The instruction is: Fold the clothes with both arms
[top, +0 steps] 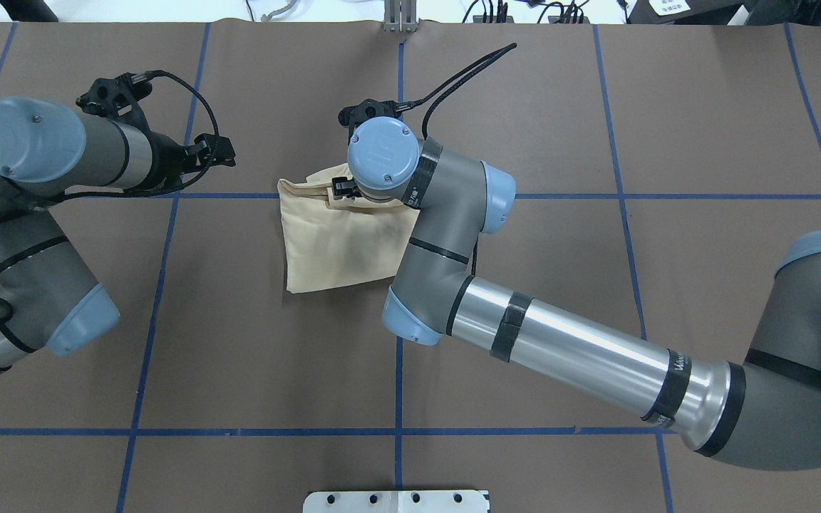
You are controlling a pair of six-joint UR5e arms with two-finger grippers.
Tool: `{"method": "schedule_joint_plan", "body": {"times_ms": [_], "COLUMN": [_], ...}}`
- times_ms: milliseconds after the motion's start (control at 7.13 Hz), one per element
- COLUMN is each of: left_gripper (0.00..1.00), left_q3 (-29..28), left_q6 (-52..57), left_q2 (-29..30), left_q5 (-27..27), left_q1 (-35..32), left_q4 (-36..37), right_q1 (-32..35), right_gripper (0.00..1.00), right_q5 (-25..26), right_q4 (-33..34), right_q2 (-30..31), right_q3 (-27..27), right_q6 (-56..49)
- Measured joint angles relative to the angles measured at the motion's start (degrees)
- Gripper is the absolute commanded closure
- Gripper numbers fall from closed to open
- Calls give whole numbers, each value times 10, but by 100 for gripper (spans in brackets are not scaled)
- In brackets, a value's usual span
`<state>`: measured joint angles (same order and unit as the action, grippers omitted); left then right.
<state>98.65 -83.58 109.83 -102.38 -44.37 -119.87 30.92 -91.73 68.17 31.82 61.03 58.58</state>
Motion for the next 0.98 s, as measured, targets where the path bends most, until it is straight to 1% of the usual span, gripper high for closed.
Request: {"method": "schedule_joint_plan", "body": {"times_ms": [281, 561, 982], "left_gripper": [0, 0, 0], "left_q3": [0, 0, -1], "left_q6": [0, 0, 0], "left_q2": [-1, -1, 0], "left_q5": [1, 2, 4], "left_q1": [1, 1, 0], "left_q4": [0, 0, 0], "right_q1": [8, 24, 41], "right_gripper": [0, 0, 0], "right_q5": [11, 14, 14], "right_q4": [-2, -4, -29], "right_q2": [-8, -10, -16], "right_q3": [-31, -46, -65], "right_q6": [-9, -11, -11]}}
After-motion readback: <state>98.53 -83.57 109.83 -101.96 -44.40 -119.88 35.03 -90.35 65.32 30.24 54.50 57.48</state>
